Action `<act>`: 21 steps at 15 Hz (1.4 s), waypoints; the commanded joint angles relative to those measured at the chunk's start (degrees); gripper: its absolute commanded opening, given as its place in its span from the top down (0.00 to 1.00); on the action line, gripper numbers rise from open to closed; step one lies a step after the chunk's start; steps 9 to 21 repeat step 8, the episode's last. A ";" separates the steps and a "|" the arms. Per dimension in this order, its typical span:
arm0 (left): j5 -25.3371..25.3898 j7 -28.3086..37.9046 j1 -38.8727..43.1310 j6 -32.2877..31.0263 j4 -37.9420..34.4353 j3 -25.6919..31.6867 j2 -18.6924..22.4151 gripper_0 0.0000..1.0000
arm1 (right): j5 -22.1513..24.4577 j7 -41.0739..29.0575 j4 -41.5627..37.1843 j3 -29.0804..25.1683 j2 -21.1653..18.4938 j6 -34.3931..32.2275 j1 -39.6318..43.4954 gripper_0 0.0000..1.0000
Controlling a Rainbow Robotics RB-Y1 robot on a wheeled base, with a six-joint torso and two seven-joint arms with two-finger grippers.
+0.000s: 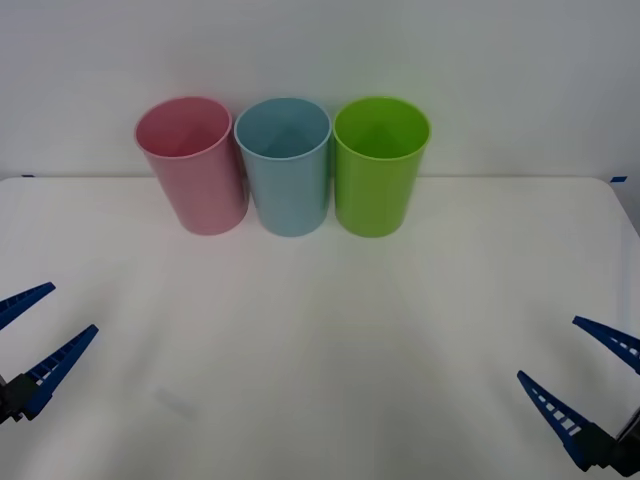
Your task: Grasp the object on the table and drop it into the matching bin: aluminum can to the light blue bin, PET bottle to the pink bin.
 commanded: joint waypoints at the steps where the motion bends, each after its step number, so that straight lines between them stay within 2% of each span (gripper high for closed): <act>1: 0.00 0.00 0.00 0.00 0.00 0.00 0.00 0.00 | -0.25 0.26 0.01 -0.06 -0.01 -1.08 0.21 0.00; 21: 0.00 0.00 0.00 0.00 0.00 0.00 0.00 0.00 | -0.33 0.26 0.10 -0.59 -0.01 -2.66 0.65 0.00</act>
